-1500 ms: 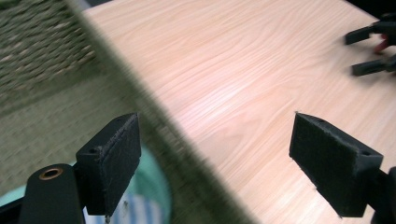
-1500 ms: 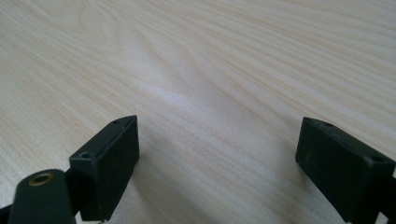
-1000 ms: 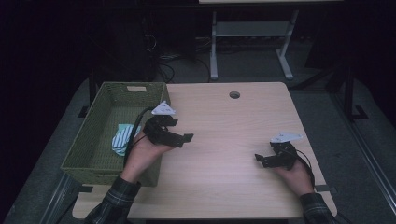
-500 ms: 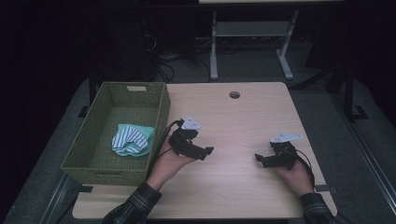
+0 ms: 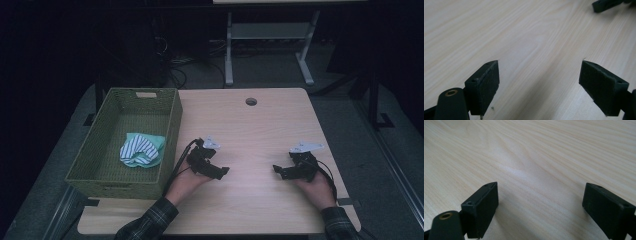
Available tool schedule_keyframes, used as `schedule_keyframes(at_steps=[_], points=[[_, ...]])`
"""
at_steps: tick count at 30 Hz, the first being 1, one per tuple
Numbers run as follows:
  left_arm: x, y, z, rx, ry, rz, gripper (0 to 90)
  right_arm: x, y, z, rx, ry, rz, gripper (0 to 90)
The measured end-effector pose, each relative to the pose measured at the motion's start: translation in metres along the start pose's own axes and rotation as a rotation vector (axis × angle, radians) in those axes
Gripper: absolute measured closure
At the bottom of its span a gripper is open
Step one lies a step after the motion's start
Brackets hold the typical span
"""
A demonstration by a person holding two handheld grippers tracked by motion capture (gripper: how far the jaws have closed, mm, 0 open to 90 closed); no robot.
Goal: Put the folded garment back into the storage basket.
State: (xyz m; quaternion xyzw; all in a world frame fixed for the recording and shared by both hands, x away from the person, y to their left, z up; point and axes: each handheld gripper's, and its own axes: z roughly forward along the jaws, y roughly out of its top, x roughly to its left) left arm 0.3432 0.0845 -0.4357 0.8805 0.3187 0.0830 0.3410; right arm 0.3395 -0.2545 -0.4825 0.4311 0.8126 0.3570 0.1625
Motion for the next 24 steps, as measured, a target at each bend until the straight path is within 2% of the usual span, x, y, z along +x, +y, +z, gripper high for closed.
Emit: schedule_keyframes(at_steps=[5,7,13,14,17,24], points=[[0.001,-0.006,0.009,0.045,0.007,0.007,16.1,0.000,0.000,0.000,0.000,0.000,0.000,12.9],[0.002,-0.008,0.013,0.079,0.015,0.024,16.1,0.000,0.000,0.000,0.000,0.000,0.000,12.9],[0.000,-0.012,0.021,0.128,0.014,0.035,16.1,0.000,0.000,0.000,0.000,0.000,0.000,12.9],[-0.002,-0.014,0.022,0.115,0.026,0.042,15.2,0.000,0.000,0.000,0.000,0.000,0.000,12.9],[-0.004,-0.014,0.023,0.127,0.041,0.064,15.3,0.000,0.000,0.000,0.000,0.000,0.000,12.9],[-0.004,-0.015,0.022,0.125,0.040,0.066,15.3,0.000,0.000,0.000,0.001,0.000,0.001,12.9]])
